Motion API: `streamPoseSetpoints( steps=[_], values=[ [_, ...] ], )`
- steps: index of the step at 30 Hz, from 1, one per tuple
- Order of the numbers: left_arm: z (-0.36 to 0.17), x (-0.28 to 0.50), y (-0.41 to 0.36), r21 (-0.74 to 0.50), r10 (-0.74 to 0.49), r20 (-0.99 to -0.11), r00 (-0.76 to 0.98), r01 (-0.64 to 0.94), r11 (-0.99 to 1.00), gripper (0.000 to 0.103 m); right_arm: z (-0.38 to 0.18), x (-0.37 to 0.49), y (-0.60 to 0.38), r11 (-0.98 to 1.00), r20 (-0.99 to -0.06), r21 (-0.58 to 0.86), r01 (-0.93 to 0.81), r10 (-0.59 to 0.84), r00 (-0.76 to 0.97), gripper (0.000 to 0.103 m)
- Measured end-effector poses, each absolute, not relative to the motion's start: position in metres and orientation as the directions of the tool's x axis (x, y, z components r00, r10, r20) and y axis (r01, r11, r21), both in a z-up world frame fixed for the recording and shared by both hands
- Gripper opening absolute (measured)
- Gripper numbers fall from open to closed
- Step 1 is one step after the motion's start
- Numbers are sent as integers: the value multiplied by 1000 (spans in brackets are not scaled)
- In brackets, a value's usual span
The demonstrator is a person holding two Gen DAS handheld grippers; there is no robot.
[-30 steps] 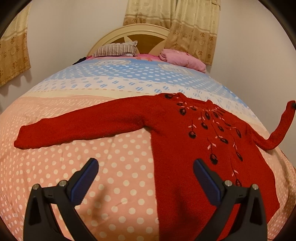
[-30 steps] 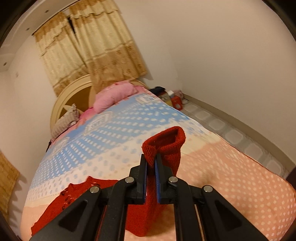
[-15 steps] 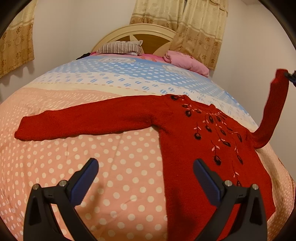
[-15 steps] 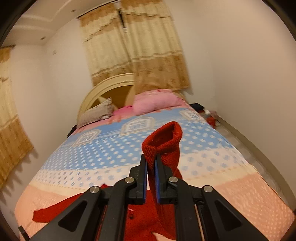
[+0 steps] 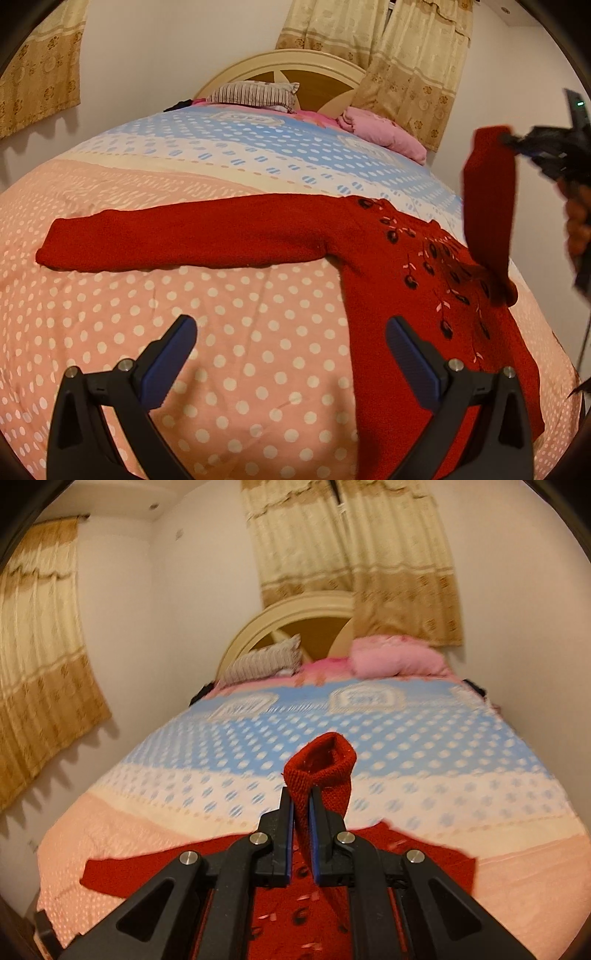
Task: Fold small clothes
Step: 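Lift the held sleeve and carry it across the sweater body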
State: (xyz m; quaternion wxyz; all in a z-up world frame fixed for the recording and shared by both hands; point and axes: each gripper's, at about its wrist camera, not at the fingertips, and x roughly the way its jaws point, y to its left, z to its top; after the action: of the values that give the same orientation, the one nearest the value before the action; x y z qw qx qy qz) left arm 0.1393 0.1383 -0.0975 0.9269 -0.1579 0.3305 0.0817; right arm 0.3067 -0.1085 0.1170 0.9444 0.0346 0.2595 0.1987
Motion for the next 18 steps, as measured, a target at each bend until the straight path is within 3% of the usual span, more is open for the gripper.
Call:
streamPoseSetpoints(
  steps=[11,18],
  values=[
    [-103,138,146,-241,58,-641,765,-273,931,103,-23,309,-2,886,-629,160,-434,431,647,7],
    [-110,142,147,-267,16,-663,749,-256,929,103,-70,307,7,858,-713,186,-478,453,535,8]
  ],
)
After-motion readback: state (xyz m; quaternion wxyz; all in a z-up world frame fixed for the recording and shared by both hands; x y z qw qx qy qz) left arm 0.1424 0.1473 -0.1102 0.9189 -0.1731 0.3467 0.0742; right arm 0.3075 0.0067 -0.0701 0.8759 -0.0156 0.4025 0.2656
